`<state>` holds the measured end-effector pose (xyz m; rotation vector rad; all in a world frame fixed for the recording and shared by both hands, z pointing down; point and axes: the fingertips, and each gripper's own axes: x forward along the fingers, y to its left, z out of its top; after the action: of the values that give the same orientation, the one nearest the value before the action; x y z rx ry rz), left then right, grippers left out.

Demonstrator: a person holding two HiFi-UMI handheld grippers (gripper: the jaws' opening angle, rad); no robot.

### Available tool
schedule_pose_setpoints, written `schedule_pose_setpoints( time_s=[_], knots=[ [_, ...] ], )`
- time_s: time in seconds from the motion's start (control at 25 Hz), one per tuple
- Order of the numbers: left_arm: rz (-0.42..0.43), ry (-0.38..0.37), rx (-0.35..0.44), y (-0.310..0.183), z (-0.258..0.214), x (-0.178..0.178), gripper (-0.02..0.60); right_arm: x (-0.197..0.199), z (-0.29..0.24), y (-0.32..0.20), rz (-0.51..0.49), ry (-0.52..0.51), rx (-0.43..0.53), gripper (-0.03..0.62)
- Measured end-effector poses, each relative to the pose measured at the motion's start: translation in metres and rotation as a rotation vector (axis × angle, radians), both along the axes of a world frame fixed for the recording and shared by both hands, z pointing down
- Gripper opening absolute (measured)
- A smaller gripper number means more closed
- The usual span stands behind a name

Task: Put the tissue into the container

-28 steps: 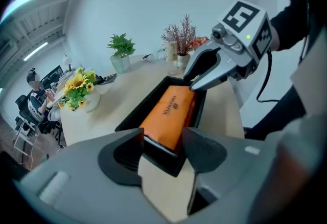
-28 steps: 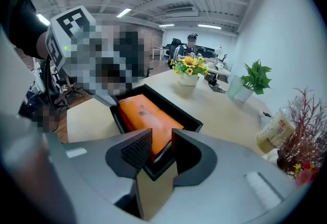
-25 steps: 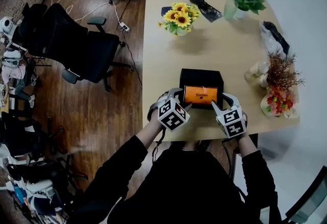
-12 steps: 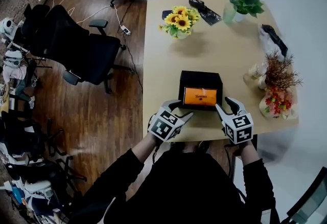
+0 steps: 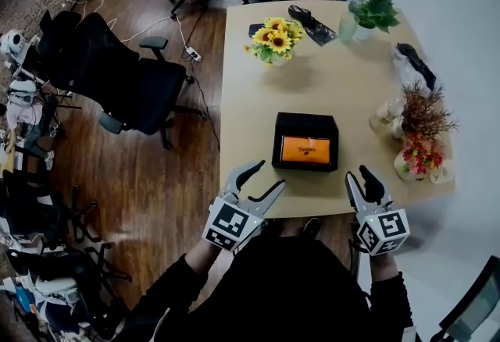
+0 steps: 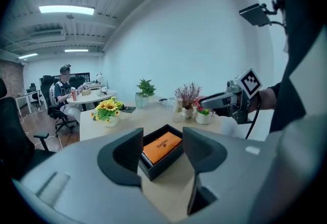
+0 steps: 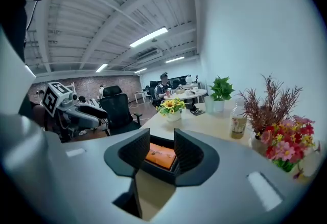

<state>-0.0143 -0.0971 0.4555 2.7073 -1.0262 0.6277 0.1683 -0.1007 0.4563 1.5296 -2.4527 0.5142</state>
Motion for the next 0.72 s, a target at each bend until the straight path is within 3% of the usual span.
schedule_pose_setpoints(
  time_s=[0.12,0.32,0.72],
  knots=[
    [-0.015,-0.006,0.01,0.013,-0.001,-0.007,0.225,0.005,-0.008,0.019,0.016,0.034,0.046,0.147],
    [-0.045,0.049,-0.036,0.041,0.013,-0.004,0.224,0.005,-0.012,0.036,0.03,0.019,0.083,0.147],
    [0.002,0.037,0.038,0.048,0.004,0.01,0.222,-0.009,-0.018,0.048,-0.007,0.032,0.129,0.141]
  ],
)
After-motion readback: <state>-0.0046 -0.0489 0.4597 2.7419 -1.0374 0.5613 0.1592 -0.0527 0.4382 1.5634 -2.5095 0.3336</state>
